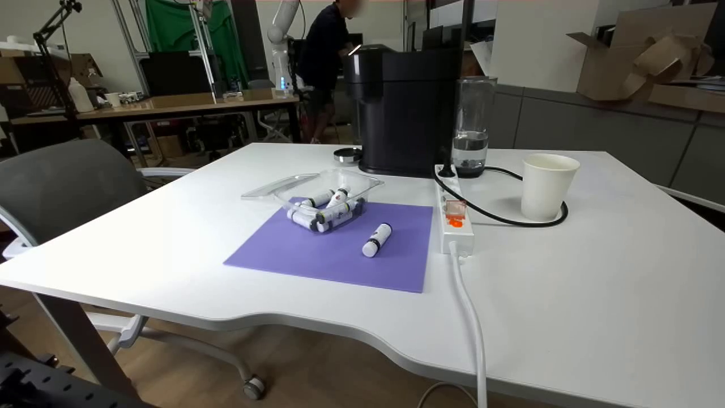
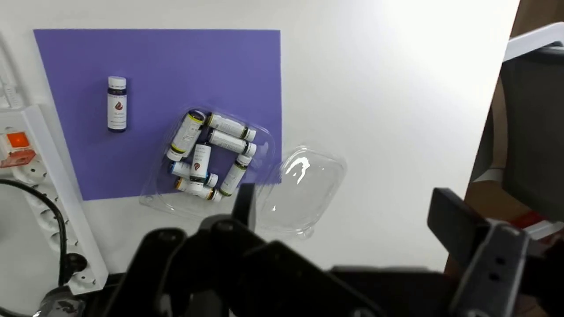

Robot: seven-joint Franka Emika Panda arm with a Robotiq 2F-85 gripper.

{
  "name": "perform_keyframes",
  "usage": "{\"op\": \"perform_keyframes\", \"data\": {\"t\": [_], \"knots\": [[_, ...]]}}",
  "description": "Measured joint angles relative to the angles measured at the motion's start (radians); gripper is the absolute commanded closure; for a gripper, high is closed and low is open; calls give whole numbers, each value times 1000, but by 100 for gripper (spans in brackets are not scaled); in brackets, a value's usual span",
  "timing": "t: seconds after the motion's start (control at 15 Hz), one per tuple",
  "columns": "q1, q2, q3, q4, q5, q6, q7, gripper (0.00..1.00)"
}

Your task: Press the power button on the extension cord

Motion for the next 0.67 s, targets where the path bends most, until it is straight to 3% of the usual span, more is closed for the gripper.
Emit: {"op": "perform_keyframes", "data": {"t": [0.47, 0.53, 0.6, 0.67], "knots": [[-121, 55, -52, -6, -200, 66, -84, 0], [-137, 68, -70, -3, -217, 67, -110, 9], [-151, 82, -89, 2, -230, 69, -137, 25], [-165, 100, -108, 9, -240, 72, -165, 31]]}}
